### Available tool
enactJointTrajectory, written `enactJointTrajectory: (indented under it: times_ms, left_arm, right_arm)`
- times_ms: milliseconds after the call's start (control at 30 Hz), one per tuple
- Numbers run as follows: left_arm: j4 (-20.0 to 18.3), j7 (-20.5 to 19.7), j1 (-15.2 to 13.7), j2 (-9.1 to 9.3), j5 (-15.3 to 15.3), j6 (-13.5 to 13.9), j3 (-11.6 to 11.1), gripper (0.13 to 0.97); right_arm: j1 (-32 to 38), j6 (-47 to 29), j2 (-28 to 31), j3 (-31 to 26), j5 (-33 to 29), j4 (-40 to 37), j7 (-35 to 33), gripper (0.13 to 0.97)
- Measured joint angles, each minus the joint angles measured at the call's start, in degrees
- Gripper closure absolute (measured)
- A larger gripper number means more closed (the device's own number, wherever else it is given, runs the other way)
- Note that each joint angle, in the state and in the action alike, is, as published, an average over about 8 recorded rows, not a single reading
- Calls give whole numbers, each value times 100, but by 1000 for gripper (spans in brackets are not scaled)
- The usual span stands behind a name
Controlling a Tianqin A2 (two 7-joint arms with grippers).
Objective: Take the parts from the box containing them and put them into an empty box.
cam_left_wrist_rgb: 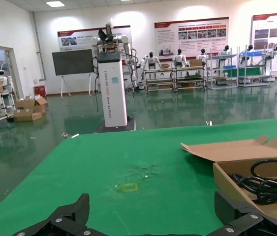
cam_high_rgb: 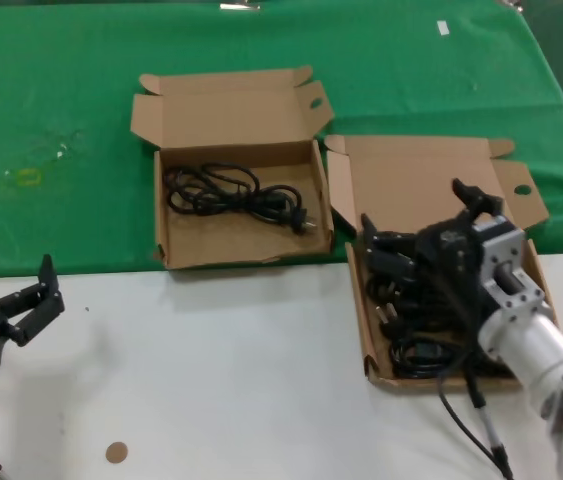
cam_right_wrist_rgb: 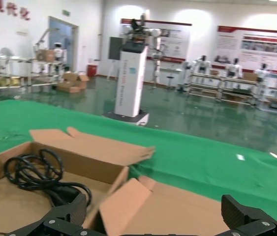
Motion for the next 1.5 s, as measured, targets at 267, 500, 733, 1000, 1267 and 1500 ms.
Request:
enactJointTrajectory:
  times_ms: [267,500,733,1000,1267,1500]
  left_arm:
    - [0,0,0,0,0,0,0,211]
    - [0,0,0,0,0,0,0,150]
    - [0,0,0,0,0,0,0,132]
    - [0,0,0,0,0,0,0,132]
    - [0,1,0,0,0,0,0,132]
    - [0,1,0,0,0,0,0,132]
  right_arm:
    - [-712,379,118,285,273,666,141,129]
    - [-931,499,154,374,359,875,186,129]
    - [-937,502,155,377,361,880,188,129]
    - [-937,503,155,377,361,880,188,129]
    - [-937,503,155,377,361,880,188,129]
    - [-937,503,155,377,361,880,188,129]
